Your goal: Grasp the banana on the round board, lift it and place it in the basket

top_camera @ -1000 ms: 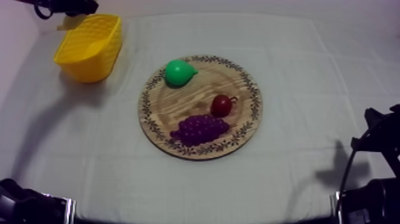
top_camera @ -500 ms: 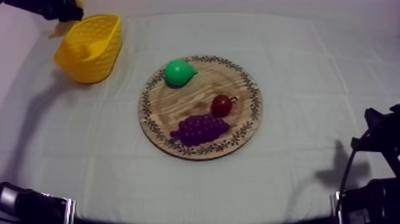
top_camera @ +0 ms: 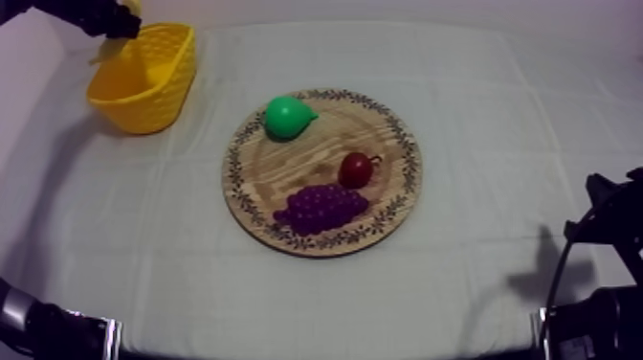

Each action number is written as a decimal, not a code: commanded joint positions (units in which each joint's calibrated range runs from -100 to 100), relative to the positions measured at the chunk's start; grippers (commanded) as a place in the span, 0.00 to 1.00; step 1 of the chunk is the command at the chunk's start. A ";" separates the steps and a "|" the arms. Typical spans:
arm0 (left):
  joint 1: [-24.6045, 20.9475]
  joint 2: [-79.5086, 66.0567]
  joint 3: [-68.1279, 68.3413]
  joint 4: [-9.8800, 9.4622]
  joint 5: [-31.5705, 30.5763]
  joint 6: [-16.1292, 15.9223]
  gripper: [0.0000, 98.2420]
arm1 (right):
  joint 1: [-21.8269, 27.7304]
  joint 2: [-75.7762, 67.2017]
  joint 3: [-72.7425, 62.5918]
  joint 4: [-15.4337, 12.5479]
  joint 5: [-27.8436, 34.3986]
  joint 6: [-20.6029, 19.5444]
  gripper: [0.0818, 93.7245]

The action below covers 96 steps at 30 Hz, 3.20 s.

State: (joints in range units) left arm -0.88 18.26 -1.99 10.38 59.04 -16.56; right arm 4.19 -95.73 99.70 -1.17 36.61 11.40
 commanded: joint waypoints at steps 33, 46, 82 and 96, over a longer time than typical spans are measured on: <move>-0.93 18.04 -1.64 7.30 -4.36 -6.51 0.18 | 0.02 -0.02 -0.03 0.02 0.00 0.00 0.00; -2.51 18.83 -0.31 13.39 -2.23 -11.69 0.35 | 0.02 -0.02 -0.03 0.02 0.00 0.00 0.00; -1.22 6.56 2.41 11.34 -2.89 -9.56 0.75 | 0.02 -0.02 -0.03 0.02 0.00 0.00 0.00; -1.94 -22.46 21.44 5.36 -5.31 -2.24 0.63 | 0.02 -0.02 -0.03 0.02 0.00 0.00 0.00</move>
State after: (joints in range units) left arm -2.75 3.04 15.87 16.25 53.80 -19.94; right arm 4.19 -95.73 99.70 -1.17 36.61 11.56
